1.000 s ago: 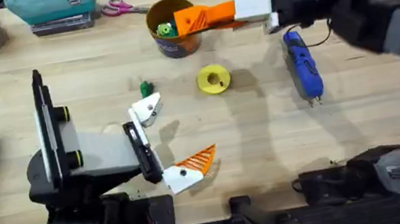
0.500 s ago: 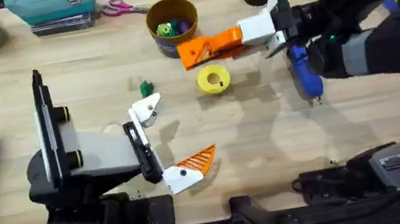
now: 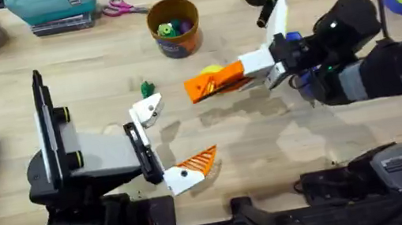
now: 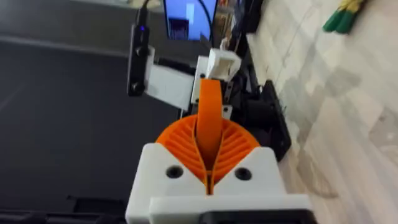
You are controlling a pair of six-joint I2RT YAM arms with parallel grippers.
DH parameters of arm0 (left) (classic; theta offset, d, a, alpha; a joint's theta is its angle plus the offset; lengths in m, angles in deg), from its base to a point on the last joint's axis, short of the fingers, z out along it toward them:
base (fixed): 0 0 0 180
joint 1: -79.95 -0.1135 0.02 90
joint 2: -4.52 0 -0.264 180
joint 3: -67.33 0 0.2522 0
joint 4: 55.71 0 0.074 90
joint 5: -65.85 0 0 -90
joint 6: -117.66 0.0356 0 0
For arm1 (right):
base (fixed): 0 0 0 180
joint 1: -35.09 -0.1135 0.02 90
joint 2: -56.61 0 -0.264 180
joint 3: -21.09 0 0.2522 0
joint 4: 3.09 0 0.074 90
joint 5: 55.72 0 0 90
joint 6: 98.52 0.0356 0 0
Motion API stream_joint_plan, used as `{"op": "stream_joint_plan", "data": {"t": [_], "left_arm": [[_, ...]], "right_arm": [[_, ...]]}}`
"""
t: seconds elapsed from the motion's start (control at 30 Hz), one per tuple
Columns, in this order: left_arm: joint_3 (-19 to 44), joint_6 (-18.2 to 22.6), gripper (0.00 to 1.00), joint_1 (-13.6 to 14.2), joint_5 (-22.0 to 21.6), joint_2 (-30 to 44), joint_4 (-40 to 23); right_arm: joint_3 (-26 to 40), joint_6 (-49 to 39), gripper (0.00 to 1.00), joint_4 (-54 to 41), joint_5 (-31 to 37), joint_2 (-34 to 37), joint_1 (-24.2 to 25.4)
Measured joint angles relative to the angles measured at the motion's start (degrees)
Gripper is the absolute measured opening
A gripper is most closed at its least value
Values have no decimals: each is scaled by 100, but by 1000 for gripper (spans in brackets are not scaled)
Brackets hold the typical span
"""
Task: Pick up the gripper from the table and insert it into the empty holder that is missing its gripper. Then pick up a screw, insert it into the mounting hole, and use the screwdriver to tighten it. Finally, clean up the table by picking up the vegetable and placing it into the bucket.
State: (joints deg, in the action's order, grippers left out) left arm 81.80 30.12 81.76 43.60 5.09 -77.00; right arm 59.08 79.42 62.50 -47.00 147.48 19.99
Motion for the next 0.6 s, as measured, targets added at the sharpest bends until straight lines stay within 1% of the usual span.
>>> {"op": "stream_joint_plan", "data": {"t": [0.2,0.4,0.6], "left_arm": [[0,0,986,0,0,-1,0],[0,0,986,0,0,-1,0],[0,0,986,0,0,-1,0]], "right_arm": [[0,-124,9,-1,51,-1,-527],[-14,-223,9,0,338,0,-742],[-201,-231,9,163,711,-1,-984]]}}
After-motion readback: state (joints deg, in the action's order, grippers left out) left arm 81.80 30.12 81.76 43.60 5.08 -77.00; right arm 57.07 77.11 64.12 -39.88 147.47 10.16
